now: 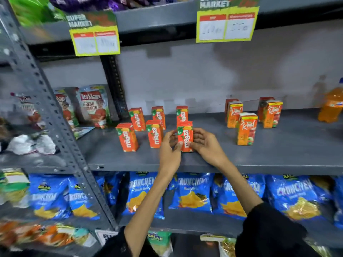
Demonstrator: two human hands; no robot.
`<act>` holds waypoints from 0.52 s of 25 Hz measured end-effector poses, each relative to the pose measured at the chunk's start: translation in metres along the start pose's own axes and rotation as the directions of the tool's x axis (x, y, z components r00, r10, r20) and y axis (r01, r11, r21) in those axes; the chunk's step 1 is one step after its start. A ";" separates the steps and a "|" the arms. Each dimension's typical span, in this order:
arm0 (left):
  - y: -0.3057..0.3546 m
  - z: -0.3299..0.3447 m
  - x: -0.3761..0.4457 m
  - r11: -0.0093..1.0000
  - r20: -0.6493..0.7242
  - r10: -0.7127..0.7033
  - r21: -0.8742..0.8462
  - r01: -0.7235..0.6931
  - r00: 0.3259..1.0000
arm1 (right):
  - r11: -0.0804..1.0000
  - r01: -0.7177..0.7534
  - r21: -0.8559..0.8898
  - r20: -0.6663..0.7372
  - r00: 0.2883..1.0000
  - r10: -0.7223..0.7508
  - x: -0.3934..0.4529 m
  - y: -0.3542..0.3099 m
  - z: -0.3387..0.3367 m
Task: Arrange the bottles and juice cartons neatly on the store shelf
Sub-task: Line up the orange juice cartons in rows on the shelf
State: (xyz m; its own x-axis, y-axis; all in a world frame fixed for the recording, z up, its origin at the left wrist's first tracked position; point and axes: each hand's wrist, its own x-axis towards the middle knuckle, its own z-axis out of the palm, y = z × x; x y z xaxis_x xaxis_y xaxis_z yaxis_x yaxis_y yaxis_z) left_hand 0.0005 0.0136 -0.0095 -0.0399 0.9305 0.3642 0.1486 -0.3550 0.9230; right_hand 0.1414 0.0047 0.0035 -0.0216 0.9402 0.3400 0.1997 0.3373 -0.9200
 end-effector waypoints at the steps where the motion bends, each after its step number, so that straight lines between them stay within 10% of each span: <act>1: -0.003 0.000 0.005 1.000 -0.002 -0.014 0.001 0.014 1.000 | 1.000 -0.013 -0.018 -0.008 1.000 0.013 0.005 0.002 0.004; 13: -0.002 -0.005 0.015 0.998 0.015 -0.017 -0.064 0.018 1.000 | 0.989 -0.088 -0.115 -0.024 0.996 0.086 0.022 0.011 0.008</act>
State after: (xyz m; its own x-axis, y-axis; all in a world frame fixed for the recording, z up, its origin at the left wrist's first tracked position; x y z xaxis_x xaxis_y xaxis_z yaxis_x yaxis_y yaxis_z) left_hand -0.0050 0.0280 -0.0049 -0.0279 0.9376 0.3466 0.0839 -0.3433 0.9355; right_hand 0.1351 0.0292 -0.0008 0.0194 0.9642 0.2644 0.3126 0.2453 -0.9177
